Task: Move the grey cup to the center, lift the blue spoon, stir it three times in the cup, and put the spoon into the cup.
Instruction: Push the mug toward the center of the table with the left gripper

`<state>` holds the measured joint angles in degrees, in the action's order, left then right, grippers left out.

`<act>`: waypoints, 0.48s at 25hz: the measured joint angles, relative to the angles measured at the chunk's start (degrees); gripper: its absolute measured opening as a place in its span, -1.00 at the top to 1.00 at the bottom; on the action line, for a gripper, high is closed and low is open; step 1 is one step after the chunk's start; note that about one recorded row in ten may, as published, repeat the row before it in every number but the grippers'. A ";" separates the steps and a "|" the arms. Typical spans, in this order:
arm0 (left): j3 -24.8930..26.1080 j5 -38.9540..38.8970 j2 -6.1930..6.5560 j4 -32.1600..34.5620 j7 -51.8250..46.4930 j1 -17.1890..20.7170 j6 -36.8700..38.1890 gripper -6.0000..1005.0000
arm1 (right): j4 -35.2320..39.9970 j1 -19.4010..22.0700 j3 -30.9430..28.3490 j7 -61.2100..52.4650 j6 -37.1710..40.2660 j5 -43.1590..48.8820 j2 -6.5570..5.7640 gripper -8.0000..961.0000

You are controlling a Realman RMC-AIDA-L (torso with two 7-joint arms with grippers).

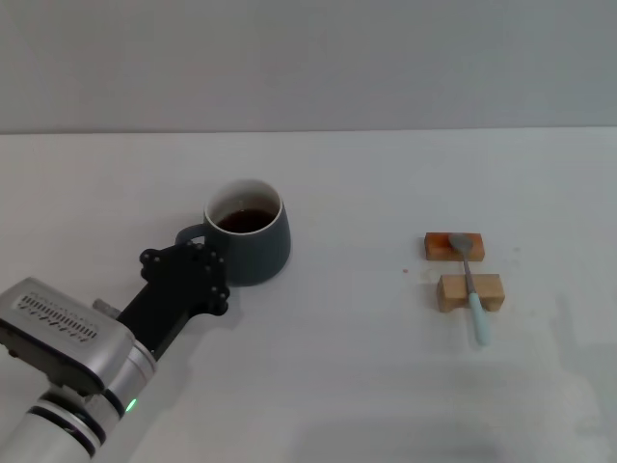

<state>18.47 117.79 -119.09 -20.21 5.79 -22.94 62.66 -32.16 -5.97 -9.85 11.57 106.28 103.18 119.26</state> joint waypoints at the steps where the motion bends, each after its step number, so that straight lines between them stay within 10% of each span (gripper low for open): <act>1: -0.51 0.00 0.00 -0.32 0.06 -0.25 0.00 0.99 | 0.00 0.00 0.00 0.00 0.01 0.00 0.00 -0.50; 12: -0.27 -0.36 0.29 -0.16 0.34 1.18 2.46 0.99 | 0.10 0.15 0.02 0.00 -0.02 0.00 0.06 -0.50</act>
<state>18.20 117.43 -118.80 -20.36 6.13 -21.75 65.12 -32.06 -5.82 -9.82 11.56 106.26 103.18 119.33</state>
